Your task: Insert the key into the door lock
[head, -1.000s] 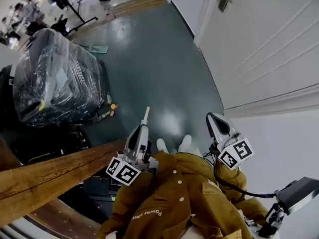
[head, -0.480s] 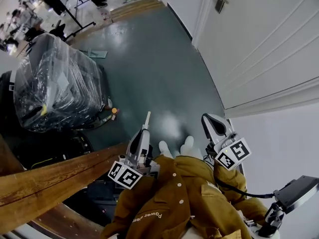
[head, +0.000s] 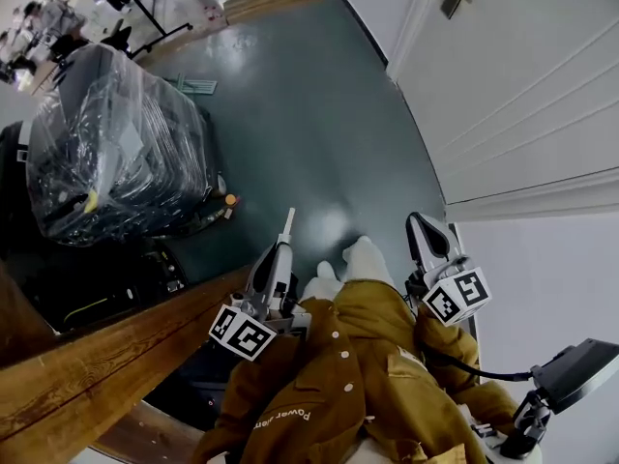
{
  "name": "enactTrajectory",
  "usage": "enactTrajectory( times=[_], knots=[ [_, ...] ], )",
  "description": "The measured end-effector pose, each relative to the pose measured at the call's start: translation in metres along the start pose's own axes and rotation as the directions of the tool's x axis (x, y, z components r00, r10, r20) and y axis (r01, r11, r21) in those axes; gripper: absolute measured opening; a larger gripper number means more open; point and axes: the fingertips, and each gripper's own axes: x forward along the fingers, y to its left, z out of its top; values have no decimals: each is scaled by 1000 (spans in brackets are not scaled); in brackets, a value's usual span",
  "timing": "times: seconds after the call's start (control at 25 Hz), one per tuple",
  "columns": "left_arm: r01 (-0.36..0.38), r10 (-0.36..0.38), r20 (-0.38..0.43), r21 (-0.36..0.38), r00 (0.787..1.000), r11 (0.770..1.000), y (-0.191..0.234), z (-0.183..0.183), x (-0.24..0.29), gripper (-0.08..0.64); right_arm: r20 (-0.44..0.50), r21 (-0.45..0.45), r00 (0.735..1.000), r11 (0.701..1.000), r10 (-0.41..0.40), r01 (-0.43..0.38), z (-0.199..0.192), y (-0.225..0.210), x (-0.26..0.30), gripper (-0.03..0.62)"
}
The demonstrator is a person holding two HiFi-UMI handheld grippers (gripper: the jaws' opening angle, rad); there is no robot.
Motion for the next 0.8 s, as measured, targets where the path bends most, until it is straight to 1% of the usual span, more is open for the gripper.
enactTrajectory(
  times=[0.08, 0.2, 0.36, 0.52, 0.72, 0.8],
  knots=[
    [-6, 6, -5, -4, 1000, 1000, 9, 8, 5, 25, -12, 4, 1000, 1000, 3, -3, 0, -1, 15, 8],
    [-25, 25, 10, -12, 1000, 1000, 30, 24, 20, 25, -19, 4, 1000, 1000, 9, -9, 3, -10, 48, 8],
    [-51, 52, 20, -9, 998, 999, 59, 49, 56, 25, -21, 6, 1000, 1000, 15, -15, 14, -32, 99, 8],
    [-55, 55, 27, 3, 998, 999, 83, 78, 124, 25, -24, 16, 1000, 1000, 16, -15, 31, -76, 158, 8],
    [-33, 33, 15, 30, 999, 999, 93, 115, 241, 25, -40, 28, 999, 999, 24, -22, 70, -145, 237, 8],
    [-15, 15, 20, 26, 1000, 1000, 97, 132, 272, 25, -42, 44, 999, 999, 29, -28, 85, -155, 262, 8]
  ],
)
